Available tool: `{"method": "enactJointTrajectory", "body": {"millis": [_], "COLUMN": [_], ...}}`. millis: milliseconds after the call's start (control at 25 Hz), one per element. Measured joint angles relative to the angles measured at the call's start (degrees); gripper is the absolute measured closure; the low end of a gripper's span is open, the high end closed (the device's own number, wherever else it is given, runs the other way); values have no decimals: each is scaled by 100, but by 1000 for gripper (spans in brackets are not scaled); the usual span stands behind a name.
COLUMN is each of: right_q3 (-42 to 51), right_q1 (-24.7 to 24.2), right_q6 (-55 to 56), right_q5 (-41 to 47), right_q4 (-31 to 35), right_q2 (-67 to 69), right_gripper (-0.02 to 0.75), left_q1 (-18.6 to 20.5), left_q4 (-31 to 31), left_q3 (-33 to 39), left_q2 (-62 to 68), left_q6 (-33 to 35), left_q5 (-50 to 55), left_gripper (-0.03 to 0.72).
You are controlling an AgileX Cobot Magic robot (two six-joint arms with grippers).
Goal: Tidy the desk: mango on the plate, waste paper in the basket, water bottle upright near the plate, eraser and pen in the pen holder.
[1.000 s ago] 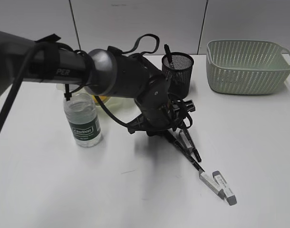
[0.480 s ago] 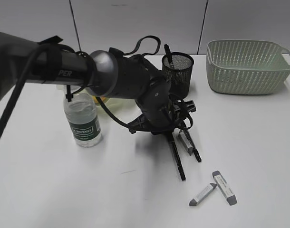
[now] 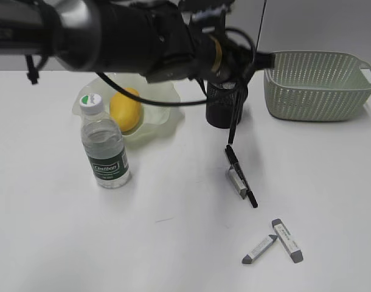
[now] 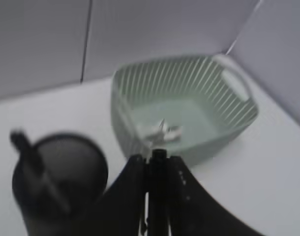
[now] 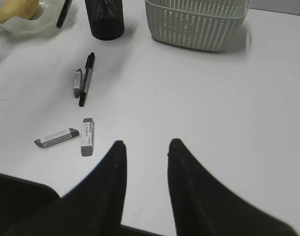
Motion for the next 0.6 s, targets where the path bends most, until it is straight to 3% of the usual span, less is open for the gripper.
{"method": "enactJointTrajectory", "body": {"millis": [200, 280, 600], "right_q3": [0, 0, 0], "right_q1": [0, 0, 0], "right_q6": [0, 0, 0], "right_q5": [0, 0, 0], "right_q4": [0, 0, 0], "right_q2": [0, 0, 0], "right_gripper": [495, 496, 496], "left_q1": [411, 581, 849], "left_q4": [1607, 1941, 2164], "left_q3": [-749, -1088, -1944], "left_q2": [-60, 41, 1000], "left_q6": [0, 0, 6], "left_q5": [-747, -986, -1464], "left_gripper": [585, 585, 585]}}
